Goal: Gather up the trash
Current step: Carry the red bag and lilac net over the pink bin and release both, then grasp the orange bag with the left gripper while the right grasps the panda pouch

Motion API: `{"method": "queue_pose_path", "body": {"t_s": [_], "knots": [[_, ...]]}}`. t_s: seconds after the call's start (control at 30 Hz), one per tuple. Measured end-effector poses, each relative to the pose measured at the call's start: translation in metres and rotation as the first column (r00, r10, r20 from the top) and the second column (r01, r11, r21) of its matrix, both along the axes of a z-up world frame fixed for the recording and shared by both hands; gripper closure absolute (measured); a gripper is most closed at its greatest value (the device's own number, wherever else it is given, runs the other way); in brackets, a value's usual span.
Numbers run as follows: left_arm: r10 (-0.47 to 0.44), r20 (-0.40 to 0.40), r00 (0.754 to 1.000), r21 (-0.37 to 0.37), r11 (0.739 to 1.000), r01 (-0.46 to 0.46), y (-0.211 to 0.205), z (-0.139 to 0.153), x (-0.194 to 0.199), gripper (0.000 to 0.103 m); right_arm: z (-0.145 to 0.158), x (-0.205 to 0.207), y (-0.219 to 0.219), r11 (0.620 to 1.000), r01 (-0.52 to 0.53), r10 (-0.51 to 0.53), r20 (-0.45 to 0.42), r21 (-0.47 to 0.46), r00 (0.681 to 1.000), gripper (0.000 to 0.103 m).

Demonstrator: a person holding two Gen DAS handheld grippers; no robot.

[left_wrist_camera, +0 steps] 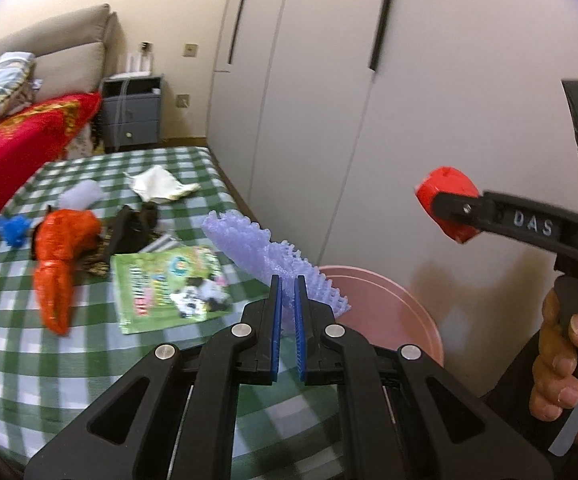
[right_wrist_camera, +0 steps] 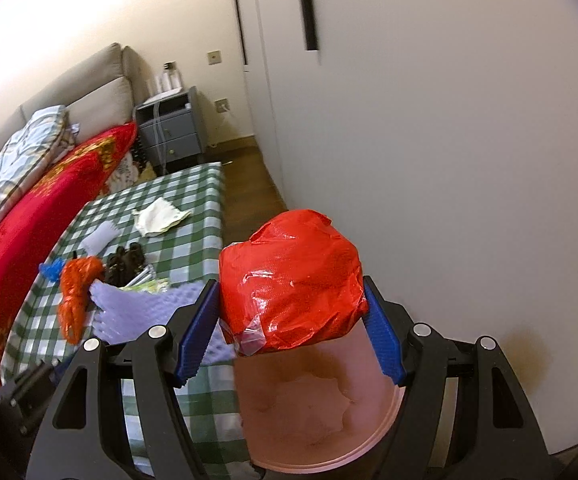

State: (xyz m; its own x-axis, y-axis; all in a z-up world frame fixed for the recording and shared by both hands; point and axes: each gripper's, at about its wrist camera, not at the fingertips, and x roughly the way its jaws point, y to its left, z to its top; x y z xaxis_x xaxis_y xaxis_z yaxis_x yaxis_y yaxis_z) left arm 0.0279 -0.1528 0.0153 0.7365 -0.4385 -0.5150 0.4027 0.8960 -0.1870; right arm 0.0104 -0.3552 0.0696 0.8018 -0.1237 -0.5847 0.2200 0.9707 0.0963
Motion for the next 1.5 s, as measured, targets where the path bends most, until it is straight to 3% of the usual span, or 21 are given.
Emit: {"method": "queue_pose_path", "body": {"t_s": [0.63, 0.77, 1.1, 1.3, 1.5], "knots": [[-0.095, -0.111, 0.989, -0.033, 0.995, 0.092, -0.050, -0.034, 0.030, 0.096, -0.010, 0.015, -0.021, 0.997, 0.040, -0.038, -0.028, 0.059, 0.999, 0.032], [-0.111, -0.162, 0.980, -0.069, 0.992, 0.101, -0.046, -0.043, 0.034, 0.073, -0.013, 0.020, -0.025, 0.995, 0.072, -0.069, -0.040, 0.071, 0.997, 0.025], [-0.082, -0.169, 0.982, -0.077, 0.995, 0.070, -0.023, -0.043, 0.031, 0.073, -0.013, 0.021, -0.019, 0.997, 0.056, -0.054, -0.041, 0.055, 0.998, 0.023], [-0.046, -0.141, 0.989, -0.073, 0.997, 0.036, -0.002, -0.035, 0.026, 0.073, -0.009, 0.018, -0.008, 1.000, 0.020, -0.020, -0.021, 0.022, 1.000, 0.027], [0.000, -0.122, 0.992, -0.072, 0.997, -0.009, 0.021, -0.029, 0.023, 0.073, -0.007, 0.015, 0.003, 1.000, -0.014, 0.014, 0.007, 0.013, 1.000, 0.041]]}}
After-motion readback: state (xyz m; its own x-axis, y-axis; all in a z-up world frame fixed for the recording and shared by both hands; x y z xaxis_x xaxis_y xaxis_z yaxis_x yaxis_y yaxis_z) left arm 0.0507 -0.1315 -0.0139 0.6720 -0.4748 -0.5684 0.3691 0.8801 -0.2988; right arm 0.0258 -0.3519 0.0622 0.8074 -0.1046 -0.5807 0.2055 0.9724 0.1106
